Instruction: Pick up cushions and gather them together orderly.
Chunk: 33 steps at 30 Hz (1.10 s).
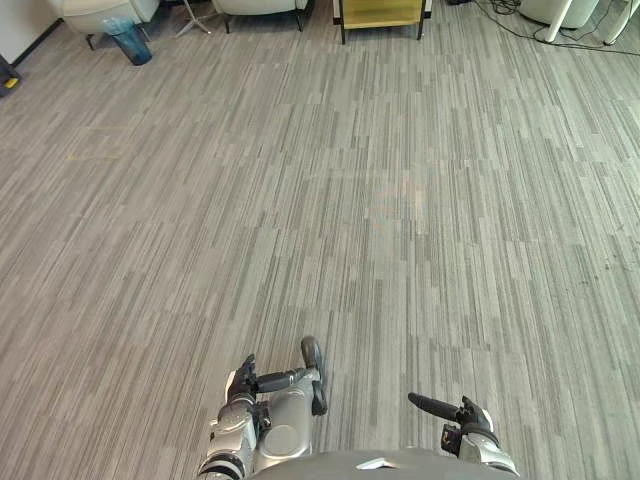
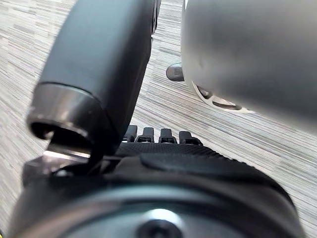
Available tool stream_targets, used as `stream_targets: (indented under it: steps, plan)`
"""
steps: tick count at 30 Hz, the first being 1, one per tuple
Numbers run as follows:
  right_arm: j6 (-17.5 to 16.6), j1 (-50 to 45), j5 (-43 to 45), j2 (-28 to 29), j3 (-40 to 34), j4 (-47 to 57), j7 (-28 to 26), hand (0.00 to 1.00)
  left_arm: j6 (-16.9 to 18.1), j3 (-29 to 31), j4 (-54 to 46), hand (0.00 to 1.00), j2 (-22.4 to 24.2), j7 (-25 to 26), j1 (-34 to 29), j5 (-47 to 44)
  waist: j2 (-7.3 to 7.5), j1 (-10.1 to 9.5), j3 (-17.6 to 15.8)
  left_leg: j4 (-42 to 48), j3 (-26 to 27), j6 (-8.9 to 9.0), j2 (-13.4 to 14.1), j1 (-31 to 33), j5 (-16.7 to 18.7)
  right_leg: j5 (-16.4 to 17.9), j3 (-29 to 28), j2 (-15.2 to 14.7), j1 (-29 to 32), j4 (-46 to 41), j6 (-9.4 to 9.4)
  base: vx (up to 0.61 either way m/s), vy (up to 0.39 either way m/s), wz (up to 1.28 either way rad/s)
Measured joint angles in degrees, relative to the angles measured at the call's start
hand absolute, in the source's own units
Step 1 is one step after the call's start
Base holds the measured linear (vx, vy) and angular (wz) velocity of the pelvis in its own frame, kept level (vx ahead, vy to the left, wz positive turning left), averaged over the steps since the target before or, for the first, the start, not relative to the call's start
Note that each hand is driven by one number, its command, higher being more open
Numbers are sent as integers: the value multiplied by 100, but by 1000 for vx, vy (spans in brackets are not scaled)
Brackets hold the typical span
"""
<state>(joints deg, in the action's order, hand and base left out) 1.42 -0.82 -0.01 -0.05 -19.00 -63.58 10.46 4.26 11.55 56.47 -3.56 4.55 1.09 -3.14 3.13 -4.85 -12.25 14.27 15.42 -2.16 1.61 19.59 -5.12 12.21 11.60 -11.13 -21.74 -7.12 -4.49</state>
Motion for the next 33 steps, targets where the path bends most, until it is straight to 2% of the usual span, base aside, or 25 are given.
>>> stream_targets:
  steps: [3, 4, 5, 6, 7, 8, 9, 10, 11, 12, 13, 14, 15, 17, 19, 21, 22, 23, 25, 27, 28, 30, 31, 32, 33]
  plan:
    - [1, -5, -4, -91, -8, -84, -3, 100, -19, -9, 92, 100, -61, 25, -19, -5, 86, 11, 129, 962, -21, -11, -3, -70, 972, -588, -363, -201, 446, -1678, -569, 643, 184, 21]
    - [-22, 30, -31, -115, -6, -67, -23, 100, -72, -64, 140, 100, -119, 29, -11, -3, 126, 29, 146, 974, -18, 2, -44, -342, 1247, -1320, -573, -316, 943, -2848, -713, 625, 167, 0]
    - [-56, 51, -45, -123, -2, -32, -51, 100, -106, -191, 223, 100, -149, 40, -4, 35, 147, 70, 130, 837, -36, -17, -94, -648, 1448, -1412, -633, -462, 1521, -4090, -783, 479, 109, -7]
    - [-73, 64, -49, -135, -1, -10, -66, 100, -121, -224, 267, 100, -169, 42, -3, 46, 147, 89, 109, 743, -38, -18, -130, -863, 1530, -1214, -566, -595, 1834, -4701, -664, 691, 98, -7]
    - [-72, 70, -51, -196, 0, 26, -96, 100, -160, -284, 372, 100, -163, 60, -32, 45, 99, 167, 90, 454, -56, -5, -182, -1374, 1632, -715, -335, -764, 2324, -5501, -202, 556, 49, -6]
    - [-56, 62, -51, -227, 0, 26, -106, 100, -187, -329, 383, 100, -154, 70, -56, 44, 52, 204, 65, 309, -72, -3, -185, -1602, 1656, -514, -237, -784, 2491, -5650, -38, 666, 26, -5]
    - [-64, 29, -8, -386, 13, 178, -140, 100, -185, -507, 398, 100, -131, 75, -94, 44, -139, 303, 3, -219, -139, 31, -146, -2360, 1684, 43, 118, -713, 3090, -5533, 242, 542, -48, 15]
    - [-114, 6, -54, -496, 13, 219, -139, 100, -184, -593, 433, 100, -107, 72, -95, 44, -286, 363, -71, -431, -224, 76, -22, -2780, 1715, 350, 298, -471, 3523, -4848, 375, 542, -91, 23]
    - [-121, 3, -58, -518, 8, 219, -137, 100, -182, -597, 442, 100, -98, 73, -82, 44, -300, 373, -83, -464, -242, 90, 25, -2872, 1723, 368, 305, -374, 3663, -4516, 378, 541, -182, 50]
    - [-131, -10, 13, -493, -29, 218, -152, 100, -180, -617, 445, 100, -101, 74, -88, 44, -292, 414, -80, -508, -360, 142, 113, -3035, 1759, 261, 265, -175, 4009, -3470, 279, 547, -282, 59]
    - [-184, -16, 17, -415, -23, 327, -165, 100, -178, -612, 445, 100, -125, 73, -109, 45, -218, 499, -78, -511, -473, 317, 190, -3142, 1881, -274, 156, -17, 4183, -2469, 220, 570, -323, 82]
    - [-204, 21, 5, -439, -15, 329, -170, 100, -184, -605, 503, 100, -98, 80, -113, 44, -300, 583, -99, -512, -644, 504, 340, -3288, 2030, -538, 197, 139, 4037, -2415, 460, 606, -357, 45]
    - [-209, 88, -47, -482, -20, 323, -168, 100, -183, -627, 560, 100, 36, 47, -121, 50, -463, 438, -58, -521, -706, 491, 483, -3317, 1999, -454, 252, 283, 3970, -2453, 486, 691, -419, 37]
    - [-194, 104, -108, -492, -297, 289, -159, 100, -169, -600, 524, 100, 49, -17, -138, 123, -451, 403, -69, -318, -890, 476, 474, -3344, 1679, -99, -58, 276, 3936, -3008, 562, 588, -375, 49]
    - [-106, -165, -95, -384, -460, 353, -143, 100, -169, -345, 418, 100, 184, 7, -188, 178, -494, 469, -40, 1294, -1085, 659, 766, -2823, 1539, 460, 315, 273, 3235, -2801, 604, 435, -303, 90]
    - [-73, -263, -44, -357, -466, 484, -160, 100, -177, -127, 308, 100, 234, 1, -207, 216, -574, 486, -73, 2714, -1125, 884, 1073, -2143, 1246, 581, 447, 435, 2856, -2445, 629, 368, -229, 48]
    - [-64, -315, 19, -371, -453, 544, -106, 100, -190, 123, 115, 100, 322, 23, -249, 246, -679, 451, -118, 4245, -922, 842, 1511, -1374, 1429, 593, 552, 698, 2299, -1974, 654, 449, -185, 17]
    - [-66, -379, 27, -315, -445, 556, -95, 100, -185, 112, 13, 100, 294, 20, -229, 258, -589, 381, -136, 4438, -712, 794, 1545, -1094, 1597, 596, 589, 718, 1935, -1695, 660, 408, -106, 5]
    - [-66, -414, 34, -228, -416, 565, -92, 100, -157, 60, -141, 100, 253, -10, -242, 272, -443, 286, -133, 4021, -410, 687, 1503, -804, 1800, 581, 584, 710, 1544, -1317, 634, 320, -53, -7]
    - [-65, -458, 62, -165, -413, 661, -77, 100, -111, 87, -191, 100, 261, 3, -209, 268, -381, 216, -153, 2993, -176, 669, 1405, -625, 1888, 573, 561, 679, 1242, -1076, 618, 371, 20, -12]
    - [-66, -449, 78, -140, -415, 665, -49, 100, -111, 88, -234, 100, 257, 4, -198, 265, -350, 211, -167, 2072, -180, 678, 1192, -568, 1834, 580, 553, 615, 1092, -1006, 606, 486, 133, -15]
    - [-70, -444, 135, -78, -414, 668, -29, 100, -107, 88, -231, 100, 245, 9, -196, 263, -275, 191, -167, 608, -245, 595, 785, -576, 1276, 670, 449, 434, 929, -983, 446, 464, 193, -33]
    - [-65, -457, 172, -103, -406, 657, -31, 100, -104, 88, -203, 100, 267, 37, -223, 214, -317, 133, -142, -45, -467, 617, 584, -665, 339, 795, 214, 383, 805, -987, 229, 358, 195, -51]
    - [-62, -453, 177, -107, -395, 647, -28, 100, -101, 88, -177, 100, 263, 44, -233, 194, -323, 104, -134, -77, -504, 609, 571, -722, 98, 812, 144, 374, 772, -981, 200, 441, 214, -53]
    - [-51, -422, 189, 41, -334, 634, -35, 100, -104, 47, -107, 100, 117, 55, -163, 143, -73, 121, -50, -26, -404, 535, 359, -785, 293, 734, -118, 170, 740, -930, 145, 443, 190, -24]
